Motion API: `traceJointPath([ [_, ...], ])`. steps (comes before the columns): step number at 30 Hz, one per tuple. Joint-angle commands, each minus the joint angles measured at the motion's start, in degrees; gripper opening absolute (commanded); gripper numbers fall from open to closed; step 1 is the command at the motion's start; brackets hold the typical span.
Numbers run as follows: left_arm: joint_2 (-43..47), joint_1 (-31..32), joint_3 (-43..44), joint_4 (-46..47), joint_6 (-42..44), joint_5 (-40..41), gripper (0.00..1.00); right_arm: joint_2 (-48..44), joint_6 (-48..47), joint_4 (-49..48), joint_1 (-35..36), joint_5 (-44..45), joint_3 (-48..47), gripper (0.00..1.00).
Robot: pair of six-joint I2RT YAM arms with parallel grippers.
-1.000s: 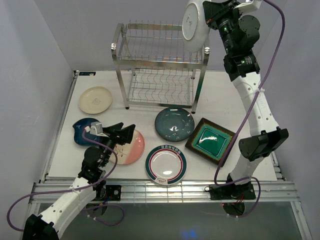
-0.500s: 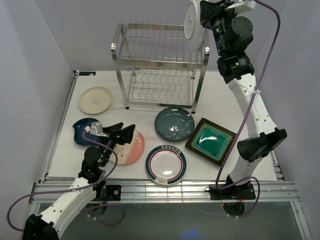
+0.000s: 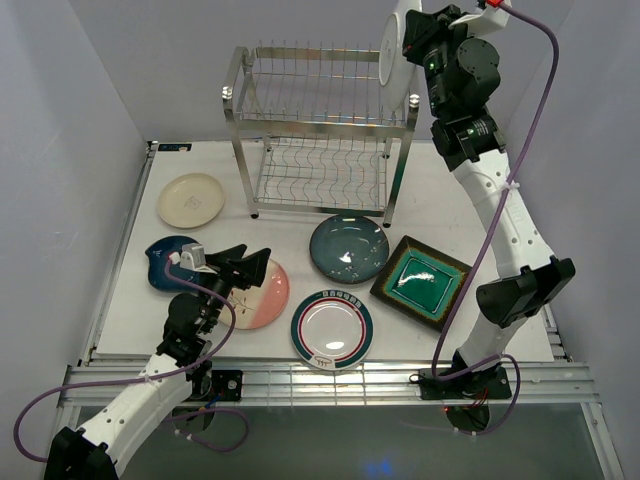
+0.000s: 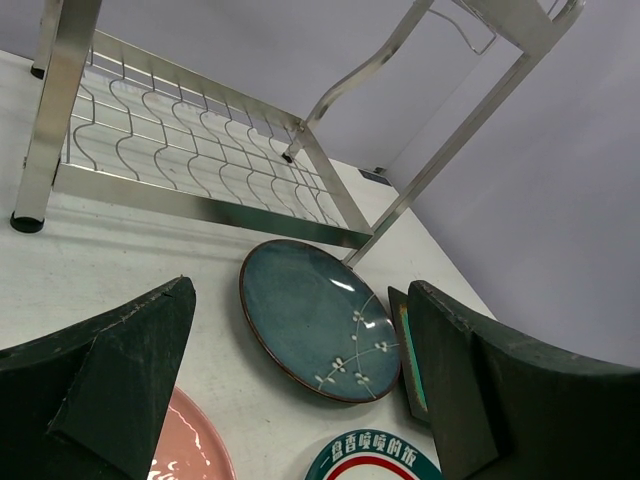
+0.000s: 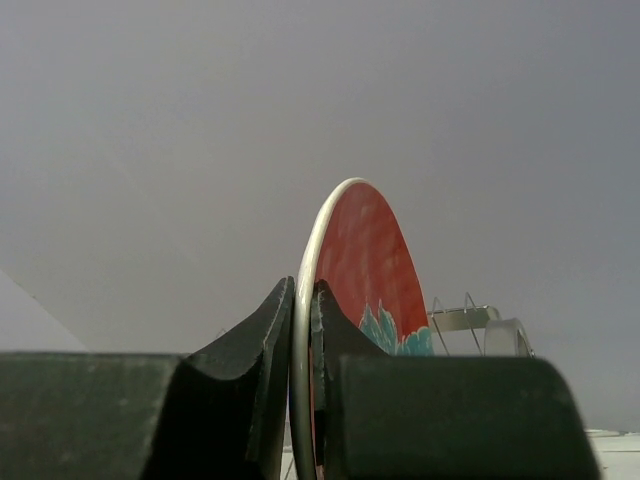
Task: Load the plates into the dish rack
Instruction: Insert the plate into the dish rack.
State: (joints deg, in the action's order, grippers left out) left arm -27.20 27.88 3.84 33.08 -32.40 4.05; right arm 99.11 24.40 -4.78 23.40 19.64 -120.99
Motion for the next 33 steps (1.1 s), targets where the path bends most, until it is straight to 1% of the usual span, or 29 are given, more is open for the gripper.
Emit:
traceJointPath([
  [1,-0.22,0.16,1.00,1.20,0.23,-0.19,0.97,-6.56,-0.67,-14.21,-0.11,2.51,-0.14,0.08],
  [6,0.04,0.07,0.82,1.20,0.32,-0.36,0.98,-6.48,-1.90,-13.51,-0.02,3.30,1.46,0.08],
  [16,0.92,0.07,0.47,1.11,0.32,-0.45,0.98,-3.05,-4.27,-11.48,0.59,6.20,1.02,0.08],
  [28,1.01,0.07,0.21,1.11,0.41,-0.10,0.98,1.43,-12.62,-10.96,2.44,8.92,-1.18,0.08],
  [30,1.10,0.07,0.29,1.11,0.41,-0.10,0.98,1.96,-13.68,-10.61,2.44,8.92,-1.27,0.10],
  [31,1.10,0.07,0.29,1.11,0.41,-0.10,0.98,2.14,-14.20,-10.61,2.44,8.84,-1.35,0.15],
  [33,1.19,0.07,0.29,1.11,0.50,-0.19,0.98,2.23,-14.65,-10.52,2.44,8.58,-1.18,0.16],
])
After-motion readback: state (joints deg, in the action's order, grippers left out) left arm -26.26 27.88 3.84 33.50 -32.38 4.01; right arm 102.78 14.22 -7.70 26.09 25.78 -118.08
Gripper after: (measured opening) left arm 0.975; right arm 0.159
